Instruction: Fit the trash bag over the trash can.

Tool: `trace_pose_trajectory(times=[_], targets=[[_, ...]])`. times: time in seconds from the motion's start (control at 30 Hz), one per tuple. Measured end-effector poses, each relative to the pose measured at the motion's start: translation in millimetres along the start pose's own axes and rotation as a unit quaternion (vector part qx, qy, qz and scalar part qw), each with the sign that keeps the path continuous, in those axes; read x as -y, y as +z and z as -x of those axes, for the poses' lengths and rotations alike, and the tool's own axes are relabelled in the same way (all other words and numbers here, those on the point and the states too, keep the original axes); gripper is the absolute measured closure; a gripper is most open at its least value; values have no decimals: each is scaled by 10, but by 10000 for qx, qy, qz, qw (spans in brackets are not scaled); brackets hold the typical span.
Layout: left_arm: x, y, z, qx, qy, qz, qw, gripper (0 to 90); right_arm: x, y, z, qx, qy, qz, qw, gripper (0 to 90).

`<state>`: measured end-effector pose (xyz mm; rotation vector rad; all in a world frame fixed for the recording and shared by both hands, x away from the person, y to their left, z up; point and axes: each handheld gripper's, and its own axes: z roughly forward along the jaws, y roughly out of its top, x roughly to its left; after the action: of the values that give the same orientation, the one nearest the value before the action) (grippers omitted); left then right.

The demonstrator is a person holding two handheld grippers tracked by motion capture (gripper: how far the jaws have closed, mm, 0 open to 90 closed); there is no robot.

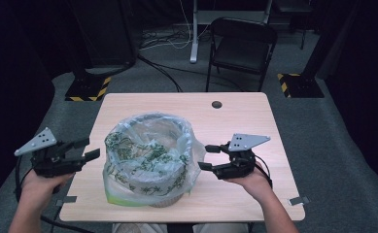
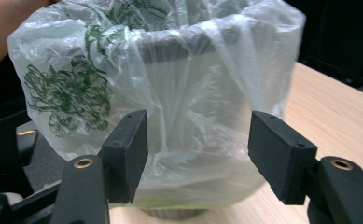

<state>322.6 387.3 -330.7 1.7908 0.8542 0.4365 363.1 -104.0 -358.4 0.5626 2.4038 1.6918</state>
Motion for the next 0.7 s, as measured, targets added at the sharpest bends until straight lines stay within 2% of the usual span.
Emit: trace_pose_trajectory(times=[0.07,0.23,0.3,0.5,0.7], targets=[[58,5,70,89,3,-41,10000,332,-10,44,-7,-87,-6,1,10000,373],[150,69,244,437,354,-215,9982,312,-47,146,-44,-343,-124,-3,9993,372],[178,96,288,576,419,-241,9972,313,-51,171,-57,-482,-170,-20,9987,375],[222,226,378,908,605,-342,9934,360,-59,226,-82,-664,-264,-60,9974,414],[223,318,402,1082,694,-393,9909,385,-76,264,-79,-750,-274,-87,9968,426]])
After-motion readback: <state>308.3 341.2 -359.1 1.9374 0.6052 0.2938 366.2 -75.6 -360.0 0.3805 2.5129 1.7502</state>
